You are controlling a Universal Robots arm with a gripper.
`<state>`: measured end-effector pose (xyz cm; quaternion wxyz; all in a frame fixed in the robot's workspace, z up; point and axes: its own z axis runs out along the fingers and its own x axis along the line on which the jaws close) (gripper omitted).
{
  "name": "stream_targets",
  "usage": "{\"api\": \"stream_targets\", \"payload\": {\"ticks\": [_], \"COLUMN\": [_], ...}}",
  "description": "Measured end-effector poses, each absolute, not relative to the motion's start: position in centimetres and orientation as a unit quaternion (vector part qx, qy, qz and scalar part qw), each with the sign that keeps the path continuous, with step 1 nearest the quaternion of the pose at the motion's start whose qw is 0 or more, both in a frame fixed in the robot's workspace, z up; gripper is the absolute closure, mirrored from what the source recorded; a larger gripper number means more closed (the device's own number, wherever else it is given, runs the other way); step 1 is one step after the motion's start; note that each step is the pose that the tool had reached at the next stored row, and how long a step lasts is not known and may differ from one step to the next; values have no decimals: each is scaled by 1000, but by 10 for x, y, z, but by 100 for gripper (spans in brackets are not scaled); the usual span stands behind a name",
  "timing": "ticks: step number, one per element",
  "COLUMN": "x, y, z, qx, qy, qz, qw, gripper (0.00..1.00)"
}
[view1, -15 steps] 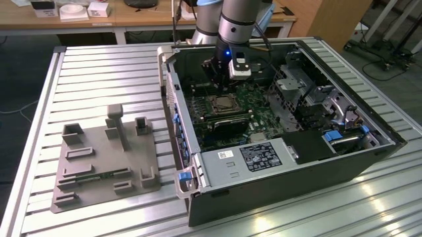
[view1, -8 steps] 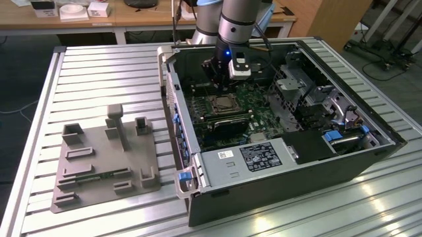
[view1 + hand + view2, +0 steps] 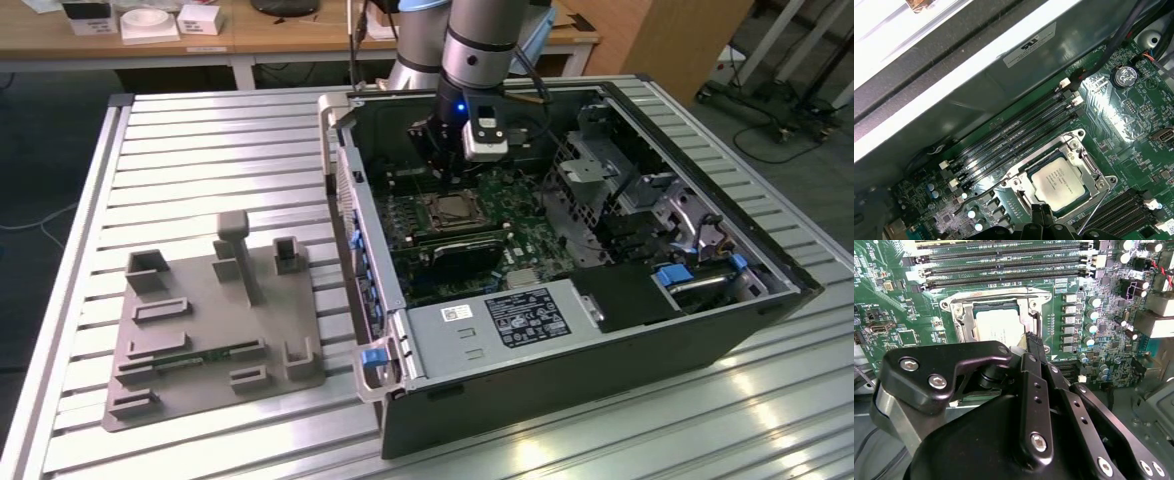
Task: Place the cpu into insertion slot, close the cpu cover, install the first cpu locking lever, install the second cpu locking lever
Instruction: 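Install the first cpu locking lever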
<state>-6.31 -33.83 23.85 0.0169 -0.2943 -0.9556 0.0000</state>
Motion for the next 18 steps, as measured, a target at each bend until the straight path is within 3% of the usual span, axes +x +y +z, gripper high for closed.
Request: {"api": "stream_targets", "payload": {"ticks": [18], "x": [-63], "y": [-338], "z": [245], "qx": [-249], "qy": [-968], "qz": [-2], "qw": [18], "gripper": [90]}}
